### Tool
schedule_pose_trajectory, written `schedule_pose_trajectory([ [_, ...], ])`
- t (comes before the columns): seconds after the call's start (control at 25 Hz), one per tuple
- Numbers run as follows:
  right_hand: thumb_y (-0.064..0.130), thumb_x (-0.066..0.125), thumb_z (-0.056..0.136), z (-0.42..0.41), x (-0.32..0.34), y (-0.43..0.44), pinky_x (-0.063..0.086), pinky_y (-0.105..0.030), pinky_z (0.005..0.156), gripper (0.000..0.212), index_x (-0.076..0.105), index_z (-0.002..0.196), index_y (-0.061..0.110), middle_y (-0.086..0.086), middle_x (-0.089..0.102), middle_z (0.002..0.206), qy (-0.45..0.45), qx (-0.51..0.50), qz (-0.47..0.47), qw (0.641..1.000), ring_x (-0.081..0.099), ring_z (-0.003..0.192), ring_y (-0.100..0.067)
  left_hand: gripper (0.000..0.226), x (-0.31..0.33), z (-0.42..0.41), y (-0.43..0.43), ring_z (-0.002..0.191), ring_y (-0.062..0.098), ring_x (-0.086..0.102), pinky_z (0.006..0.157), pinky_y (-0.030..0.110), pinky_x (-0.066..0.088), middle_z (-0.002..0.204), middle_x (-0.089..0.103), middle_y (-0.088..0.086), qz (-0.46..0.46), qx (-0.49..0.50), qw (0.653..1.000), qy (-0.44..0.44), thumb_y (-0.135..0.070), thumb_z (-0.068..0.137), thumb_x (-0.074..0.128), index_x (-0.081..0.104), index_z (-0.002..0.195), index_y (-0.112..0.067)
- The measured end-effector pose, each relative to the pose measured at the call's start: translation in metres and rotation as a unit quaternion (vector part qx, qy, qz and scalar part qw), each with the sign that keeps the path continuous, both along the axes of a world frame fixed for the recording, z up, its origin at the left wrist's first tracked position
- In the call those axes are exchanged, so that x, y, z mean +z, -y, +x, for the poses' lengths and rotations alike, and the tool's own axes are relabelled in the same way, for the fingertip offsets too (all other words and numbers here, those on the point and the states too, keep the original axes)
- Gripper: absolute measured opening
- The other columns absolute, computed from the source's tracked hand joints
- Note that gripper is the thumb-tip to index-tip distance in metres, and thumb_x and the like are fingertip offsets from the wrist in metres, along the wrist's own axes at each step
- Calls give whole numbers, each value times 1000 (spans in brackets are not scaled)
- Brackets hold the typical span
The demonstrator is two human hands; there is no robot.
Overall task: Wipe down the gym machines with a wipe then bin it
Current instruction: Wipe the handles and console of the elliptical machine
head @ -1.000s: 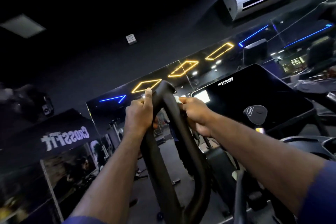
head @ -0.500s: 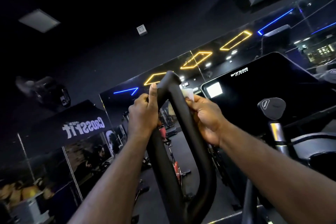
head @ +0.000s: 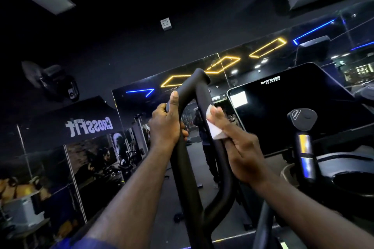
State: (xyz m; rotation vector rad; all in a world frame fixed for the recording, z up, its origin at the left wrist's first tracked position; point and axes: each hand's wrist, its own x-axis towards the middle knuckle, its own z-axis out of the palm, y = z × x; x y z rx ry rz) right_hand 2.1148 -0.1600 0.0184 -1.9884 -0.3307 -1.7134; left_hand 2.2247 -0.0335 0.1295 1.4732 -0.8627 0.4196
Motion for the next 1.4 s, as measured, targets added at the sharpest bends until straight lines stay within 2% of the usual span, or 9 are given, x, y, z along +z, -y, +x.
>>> schedule_pose_trajectory([
  [0.08, -13, 42, 99, -12, -11, 2, 28, -39, 126, 58, 51, 151, 12, 1, 43, 161, -11, -50, -70, 996, 32, 154, -14, 56, -2, 0, -2, 51, 21, 66, 43, 26, 53, 72, 65, 11, -6, -10, 1000, -11, -66, 100, 50, 61, 105, -12],
  [0.28, -18, 42, 95, -3, 64, 12, 29, -41, 126, 57, 57, 145, 7, -6, 45, 159, -69, -126, -147, 979, 22, 157, -11, 57, -9, 0, -5, 54, 22, 63, 49, 33, 58, 72, 63, 11, -23, -82, 994, -62, -68, 98, 52, 61, 111, -13],
  [0.52, -14, 57, 95, -27, 5, -8, 34, -44, 123, 40, 67, 128, 6, -6, 60, 145, -100, -133, -228, 959, 32, 154, -15, 52, -33, 5, -10, 59, 26, 65, 57, 38, 58, 77, 66, 16, -52, -139, 985, -90, -69, 97, 53, 61, 110, -20],
  [0.68, -2, 41, 95, -11, 66, -2, 33, -46, 124, 43, 64, 128, 10, -15, 57, 147, -130, -229, -252, 931, 34, 153, -21, 53, -35, 13, -10, 62, 26, 63, 61, 41, 59, 82, 63, 16, -51, -189, 975, -104, -68, 94, 60, 61, 113, -19],
  [0.84, -6, 51, 86, -9, -11, -19, 29, -42, 125, 37, 71, 116, 2, -15, 69, 126, -122, -267, -272, 917, 51, 140, -28, 59, -37, 17, -5, 61, 30, 70, 66, 61, 63, 75, 72, 11, -46, -155, 983, -83, -72, 83, 71, 64, 104, -17],
  [1.0, -5, 57, 86, -28, -11, -27, 39, -47, 118, 36, 72, 117, 4, -9, 70, 122, -124, -269, -267, 917, 59, 131, -25, 46, -37, 16, -7, 52, 20, 71, 56, 44, 64, 81, 74, 11, -41, -141, 987, -72, -55, 91, 74, 61, 109, -15],
  [1.12, -11, 64, 86, -25, 4, -30, 37, -48, 120, 42, 69, 126, 0, -11, 67, 133, -135, -322, -237, 906, 48, 144, -26, 63, -44, 22, -2, 51, 14, 71, 53, 37, 62, 93, 73, 12, -23, -141, 986, -82, -48, 90, 76, 54, 135, -10],
  [1.28, -10, 58, 88, -32, -63, -53, 30, -38, 124, 33, 72, 117, -2, -14, 70, 127, -155, -321, -240, 903, 47, 144, -23, 54, -46, 24, 1, 58, 26, 73, 59, 49, 64, 79, 74, 6, -27, -129, 988, -82, -53, 70, 71, 61, 110, -18],
  [1.4, -6, 56, 90, -36, -46, -57, 37, -46, 120, 34, 70, 121, 0, -13, 67, 133, -182, -345, -203, 898, 48, 144, -24, 44, -45, 22, -1, 65, 28, 75, 62, 47, 64, 82, 73, 4, -14, -131, 988, -76, -51, 69, 69, 56, 100, -23],
])
